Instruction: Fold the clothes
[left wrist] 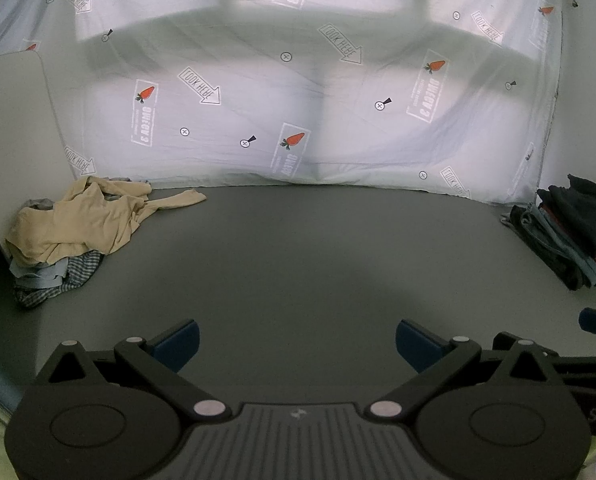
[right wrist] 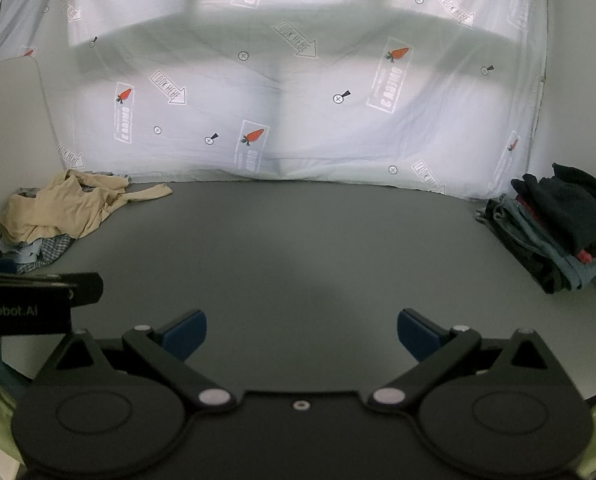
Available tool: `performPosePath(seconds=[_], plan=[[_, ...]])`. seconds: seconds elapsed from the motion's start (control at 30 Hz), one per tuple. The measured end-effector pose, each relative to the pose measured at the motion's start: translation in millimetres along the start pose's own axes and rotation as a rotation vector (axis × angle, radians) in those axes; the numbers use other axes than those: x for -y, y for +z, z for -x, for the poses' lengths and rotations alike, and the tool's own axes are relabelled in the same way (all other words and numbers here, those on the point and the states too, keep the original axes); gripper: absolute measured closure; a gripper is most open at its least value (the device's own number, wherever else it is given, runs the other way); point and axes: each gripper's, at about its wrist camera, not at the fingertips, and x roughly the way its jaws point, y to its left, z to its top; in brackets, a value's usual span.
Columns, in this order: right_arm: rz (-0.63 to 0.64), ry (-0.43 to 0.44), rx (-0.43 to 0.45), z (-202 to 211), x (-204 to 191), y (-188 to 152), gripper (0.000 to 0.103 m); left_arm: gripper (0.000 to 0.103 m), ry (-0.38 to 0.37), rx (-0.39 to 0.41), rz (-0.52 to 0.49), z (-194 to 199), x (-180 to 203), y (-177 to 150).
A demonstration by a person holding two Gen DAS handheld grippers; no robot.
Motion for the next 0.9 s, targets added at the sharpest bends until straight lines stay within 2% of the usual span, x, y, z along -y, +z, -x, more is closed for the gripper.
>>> performPosePath(seconds=[0.57, 0.9], plan=[[0.004, -0.013, 0.001, -1.0, 2.4, 1.2, 0.000, 0.000, -0.012, 0.001, -0.003, -2.8, 8.4, -0.1], [0.006, -0.031, 0.002, -5.6, -7.2, 5.1, 0.000, 0.000, -0.017, -0.005, -0.019, -9.4, -0.6, 5.1]])
